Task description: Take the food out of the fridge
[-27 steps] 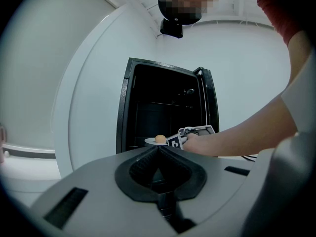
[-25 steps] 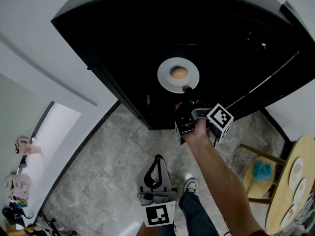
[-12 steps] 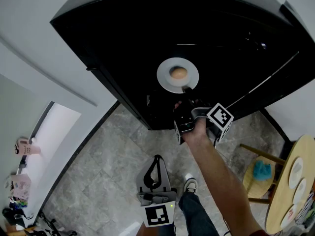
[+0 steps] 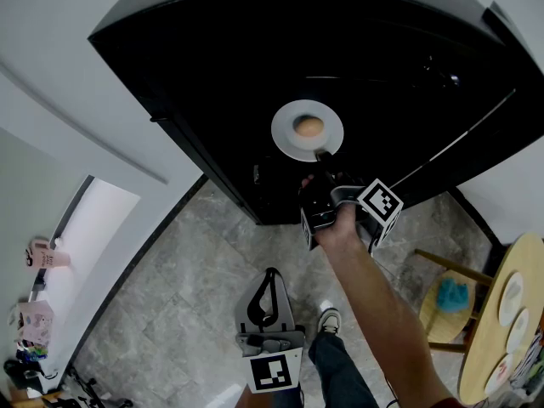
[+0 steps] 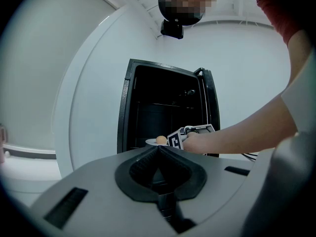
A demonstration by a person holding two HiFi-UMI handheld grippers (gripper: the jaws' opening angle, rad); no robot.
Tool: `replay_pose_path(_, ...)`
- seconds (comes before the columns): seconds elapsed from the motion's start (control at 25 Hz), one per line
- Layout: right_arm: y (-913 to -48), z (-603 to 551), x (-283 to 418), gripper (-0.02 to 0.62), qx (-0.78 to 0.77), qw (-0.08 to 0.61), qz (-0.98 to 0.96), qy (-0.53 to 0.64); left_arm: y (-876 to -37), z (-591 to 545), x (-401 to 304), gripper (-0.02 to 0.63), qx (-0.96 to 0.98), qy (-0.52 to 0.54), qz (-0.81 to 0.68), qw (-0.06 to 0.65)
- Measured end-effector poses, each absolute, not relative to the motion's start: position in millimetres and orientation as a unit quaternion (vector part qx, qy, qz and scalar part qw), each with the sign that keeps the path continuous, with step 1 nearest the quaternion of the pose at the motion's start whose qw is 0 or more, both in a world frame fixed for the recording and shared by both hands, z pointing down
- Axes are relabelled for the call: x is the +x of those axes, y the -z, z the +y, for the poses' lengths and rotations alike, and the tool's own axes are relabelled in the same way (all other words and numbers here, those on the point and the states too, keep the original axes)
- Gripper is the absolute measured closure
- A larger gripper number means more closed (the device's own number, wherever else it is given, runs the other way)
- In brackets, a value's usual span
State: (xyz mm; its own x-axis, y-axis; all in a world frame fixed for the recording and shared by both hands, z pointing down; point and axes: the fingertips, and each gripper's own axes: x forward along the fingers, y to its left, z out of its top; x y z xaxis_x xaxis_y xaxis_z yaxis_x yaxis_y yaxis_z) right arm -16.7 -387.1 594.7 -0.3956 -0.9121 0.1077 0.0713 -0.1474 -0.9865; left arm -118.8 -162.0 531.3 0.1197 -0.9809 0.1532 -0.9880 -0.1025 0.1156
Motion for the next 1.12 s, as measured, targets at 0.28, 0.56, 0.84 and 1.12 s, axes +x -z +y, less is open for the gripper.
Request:
replay_pose_path(0.28,-595.0,-387.3,-16.9,0.56,-0.392,0.381,0.534,0.644,-532.7,-161.7,-119.1,0.592,0.742,-0.018,-0.664,0.095)
replay_pose_path(0.56,-595.1,-386.9,-16.5,0.561,-0.389,0.378,0.537,0.646,-532.8,-161.5,-118.0,0.592,0.742,-0.019,-0.663,0.096)
replay_pose_path(0.84,-593.1,-385.1,-16.4,0.563,-0.388,0.374,0.545,0.642,-531.3,-161.7,-118.4,0.592,0.742,-0.018,-0.663,0.094)
replay_pose_path(1.12,-592.9,-381.9,-15.0,0.565,-0.392,0.363,0.558,0.634,-532.1,-160.0,-116.7,0.592,0.743,-0.02,-0.663,0.095)
